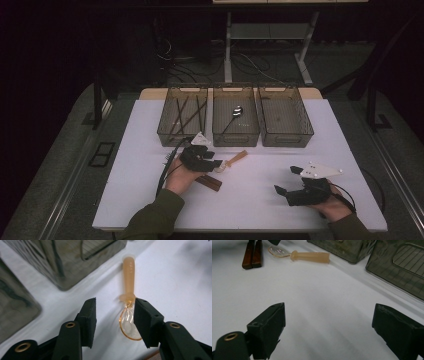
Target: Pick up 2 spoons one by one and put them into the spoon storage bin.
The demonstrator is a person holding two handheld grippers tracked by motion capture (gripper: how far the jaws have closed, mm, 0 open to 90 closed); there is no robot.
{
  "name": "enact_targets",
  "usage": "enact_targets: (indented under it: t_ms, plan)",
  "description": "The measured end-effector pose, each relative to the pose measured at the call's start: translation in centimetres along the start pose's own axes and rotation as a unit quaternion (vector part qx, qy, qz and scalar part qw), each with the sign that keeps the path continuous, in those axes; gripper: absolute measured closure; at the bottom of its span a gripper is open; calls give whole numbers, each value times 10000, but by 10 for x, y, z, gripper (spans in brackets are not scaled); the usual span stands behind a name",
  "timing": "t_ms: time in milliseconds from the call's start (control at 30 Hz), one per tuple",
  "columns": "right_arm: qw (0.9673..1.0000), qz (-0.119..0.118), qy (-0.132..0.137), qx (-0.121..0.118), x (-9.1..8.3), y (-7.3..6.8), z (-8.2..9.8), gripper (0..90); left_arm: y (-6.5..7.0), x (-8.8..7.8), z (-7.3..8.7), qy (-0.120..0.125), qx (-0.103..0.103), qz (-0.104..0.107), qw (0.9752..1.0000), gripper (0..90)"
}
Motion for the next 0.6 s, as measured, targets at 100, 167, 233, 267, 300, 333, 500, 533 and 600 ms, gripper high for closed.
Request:
enact_targets:
  t_ms: [100,167,233,267,300,333,500,533,600]
  plan:
    - [10000,-8,-8,-22,0,-1,0,117,4,3,0,-34,33,60,10000,544]
    - [10000,-12,-21,-29,0,-1,0,117,5,4,0,-60,59,79,9999,556]
    - [10000,-6,-26,-35,1,-1,0,117,7,5,0,-81,26,103,9999,573]
    - [10000,-13,-32,-33,1,-2,0,117,6,5,0,-109,51,109,9999,581]
    - [10000,-14,-36,-44,1,-2,0,117,6,5,0,-118,44,127,9998,584]
    - [10000,-12,-35,-52,1,-2,0,117,6,6,1,-148,57,123,9998,585]
    - [10000,2,-57,-62,1,-2,0,117,8,9,4,-272,62,131,9995,585]
    - [10000,-2,-65,-50,1,-2,0,117,8,9,4,-303,119,130,9994,585]
    - [10000,5,-60,-60,1,-2,0,117,10,9,4,-312,115,99,9994,590]
Point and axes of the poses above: each handheld gripper's, and its own axes: x roughly forward along the jaws, z roughly out of its underside, y roughly to its right, the point moved 1 cm from there along x, roughly forward along the jaws, and after that the axes turned 9 degrees about -z, right-handed, at the moved point
